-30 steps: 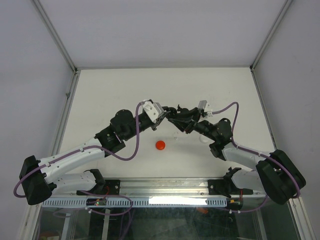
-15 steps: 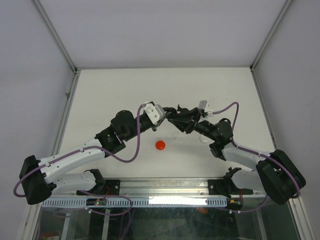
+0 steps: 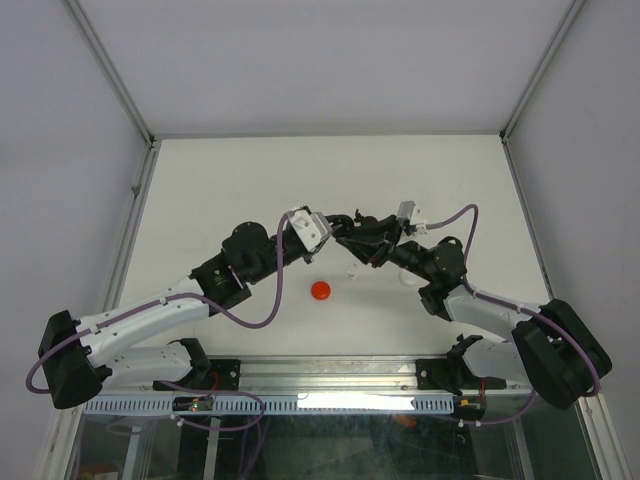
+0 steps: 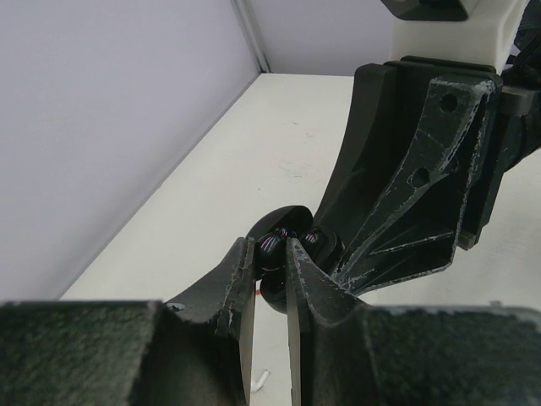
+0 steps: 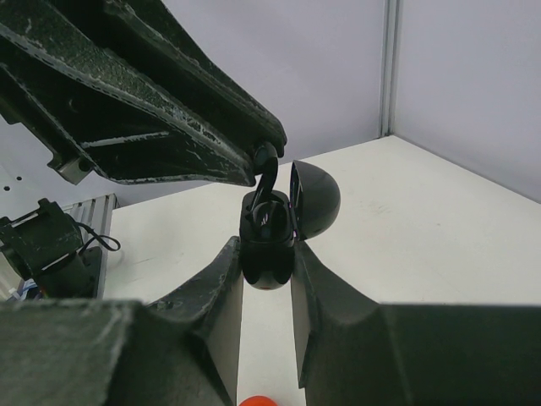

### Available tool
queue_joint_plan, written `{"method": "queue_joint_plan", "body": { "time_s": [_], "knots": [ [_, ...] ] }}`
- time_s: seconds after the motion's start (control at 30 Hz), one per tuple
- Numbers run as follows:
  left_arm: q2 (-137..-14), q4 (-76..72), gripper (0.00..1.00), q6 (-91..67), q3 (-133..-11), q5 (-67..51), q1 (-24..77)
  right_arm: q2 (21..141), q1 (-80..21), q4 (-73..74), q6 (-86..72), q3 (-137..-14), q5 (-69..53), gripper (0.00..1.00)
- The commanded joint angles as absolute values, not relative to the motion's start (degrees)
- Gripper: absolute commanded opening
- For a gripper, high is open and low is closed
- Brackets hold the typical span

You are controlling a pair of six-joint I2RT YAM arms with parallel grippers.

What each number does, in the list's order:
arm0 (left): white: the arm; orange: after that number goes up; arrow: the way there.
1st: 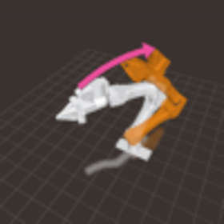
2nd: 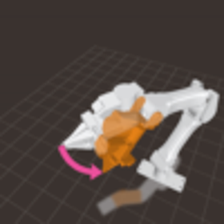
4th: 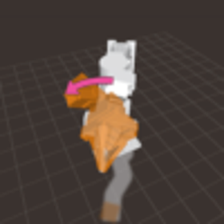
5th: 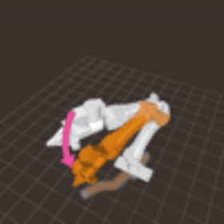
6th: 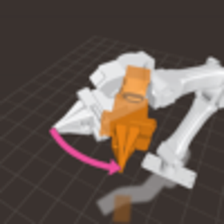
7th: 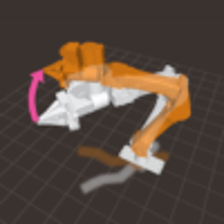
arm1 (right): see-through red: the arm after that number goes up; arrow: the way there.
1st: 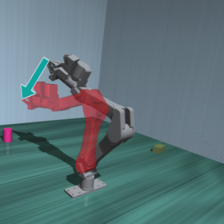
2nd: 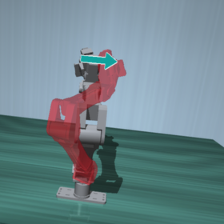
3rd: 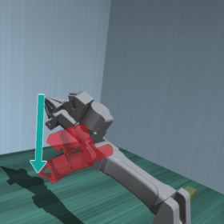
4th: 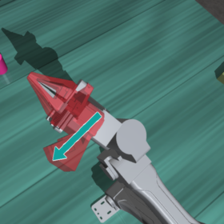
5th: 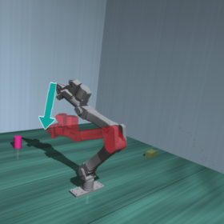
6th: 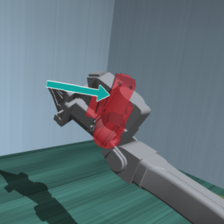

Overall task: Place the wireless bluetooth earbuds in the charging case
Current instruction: Place the earbud in the charging case.

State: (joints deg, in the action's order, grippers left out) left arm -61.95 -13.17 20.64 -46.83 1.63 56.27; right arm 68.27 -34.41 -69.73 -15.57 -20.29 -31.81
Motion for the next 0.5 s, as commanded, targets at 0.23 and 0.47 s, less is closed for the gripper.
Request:
{"method": "queue_joint_plan", "body": {
  "time_s": [0.23, 0.47],
  "knots": [
    [-59.86, -12.8, 0.07, 22.2, -46.42, -0.97, 57.91, 67.45, -34.19, -73.74, -16.04, -22.03, -31.72, 0.0],
    [-59.68, -12.62, 0.11, 21.19, -46.86, -2.82, 58.68, 67.6, -34.15, -73.74, -16.02, -22.06, -31.61, 0.0]
  ]
}}
